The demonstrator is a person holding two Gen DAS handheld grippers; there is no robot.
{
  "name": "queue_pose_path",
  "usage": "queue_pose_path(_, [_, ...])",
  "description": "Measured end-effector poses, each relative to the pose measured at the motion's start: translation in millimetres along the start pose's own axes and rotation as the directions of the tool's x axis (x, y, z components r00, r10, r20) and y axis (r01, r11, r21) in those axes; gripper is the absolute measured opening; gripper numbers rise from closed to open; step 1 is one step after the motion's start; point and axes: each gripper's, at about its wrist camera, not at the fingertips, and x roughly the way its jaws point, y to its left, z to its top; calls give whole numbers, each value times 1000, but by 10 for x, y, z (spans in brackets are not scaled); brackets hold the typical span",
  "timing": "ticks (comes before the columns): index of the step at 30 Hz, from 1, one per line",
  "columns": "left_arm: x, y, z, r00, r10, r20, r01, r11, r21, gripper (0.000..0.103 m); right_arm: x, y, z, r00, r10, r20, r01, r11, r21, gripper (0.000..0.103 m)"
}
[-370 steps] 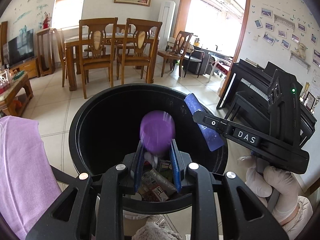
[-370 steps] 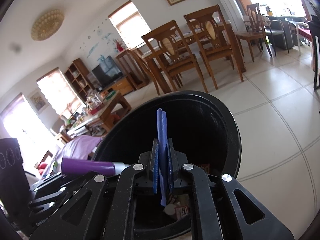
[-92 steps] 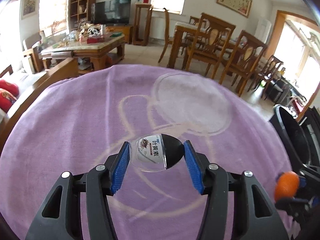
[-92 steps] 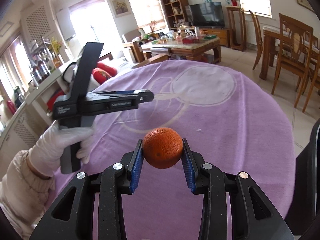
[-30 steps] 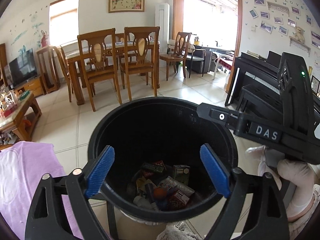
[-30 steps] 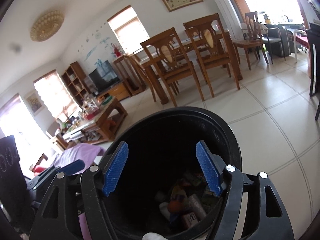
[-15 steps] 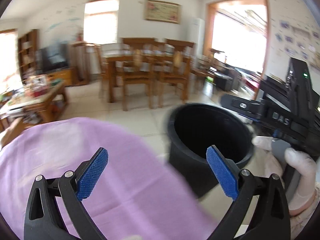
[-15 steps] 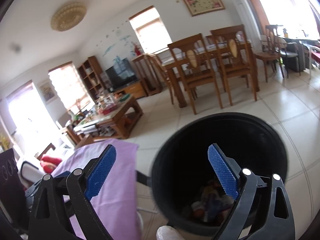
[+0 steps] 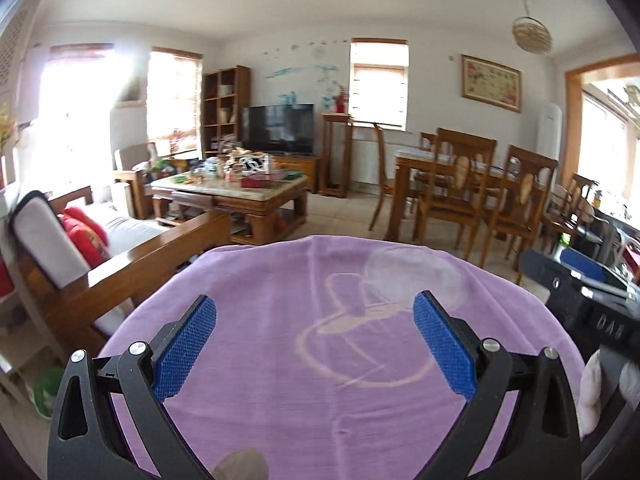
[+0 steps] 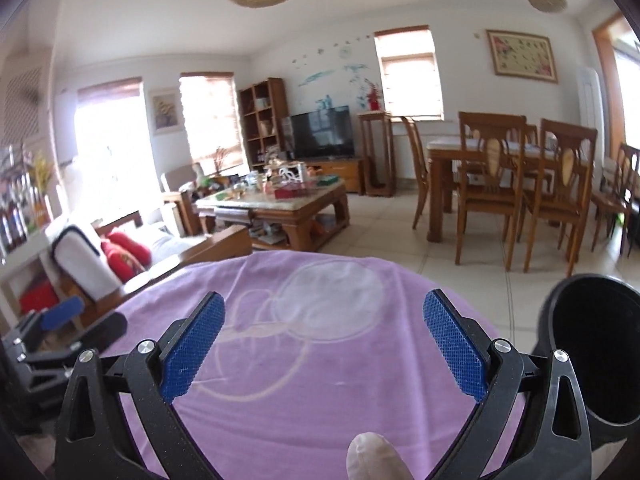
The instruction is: Collect trash
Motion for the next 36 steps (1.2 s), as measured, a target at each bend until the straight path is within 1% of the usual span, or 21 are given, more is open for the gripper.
queue_pose_path(4, [29,184,-24,997,73,14,-73,997,-19,98,70,230,-122,998,23,52,-22,1000,-21,98])
queue_pose_path(5, [2,223,-42,997,76,17,-76,997,-22,98,69,235,-129,999,22,46,-21,999,-33,98])
queue_pose_path(7, [-26,238,-56,997,70,24,-69,997,-30,98,52,260,-130,997,13,70,-10,999,-38,98])
queue_pose_path(9, [-112,285,-114,998,63,24,-62,997,-39,98,-5,209,-145,994,38,101,-36,999,-23,98])
queue_pose_path(13, [-100,315,-107,997,72,11,-72,996,-47,98,-139,131,-166,987,65,145,-65,998,-5,98])
queue_pose_path(16, [-97,332,-105,997,76,10,-75,996,-52,98,-214,138,-169,983,81,164,-80,997,-17,98])
queue_pose_path(20, [-134,352,-102,995,95,23,-94,994,-59,98,-263,185,-173,981,94,172,-87,995,-48,98])
queue_pose_path(24, [-88,420,-97,992,127,-6,-127,988,-92,98,-284,187,-193,980,98,171,-90,995,-52,98])
queue_pose_path(28, [-80,527,-109,994,105,-23,-107,985,-139,98,-288,174,-177,980,101,170,-96,995,-39,98])
queue_pose_path(31, [-72,528,-115,995,94,-28,-97,986,-135,98,-291,167,-171,980,102,171,-97,995,-40,98])
queue_pose_path(34, [-123,518,-113,997,81,-6,-81,988,-129,98,-296,168,-160,980,105,172,-99,994,-42,98])
queue_pose_path(36, [-138,506,-108,996,84,5,-83,989,-121,98,-300,185,-161,980,106,171,-100,994,-43,98])
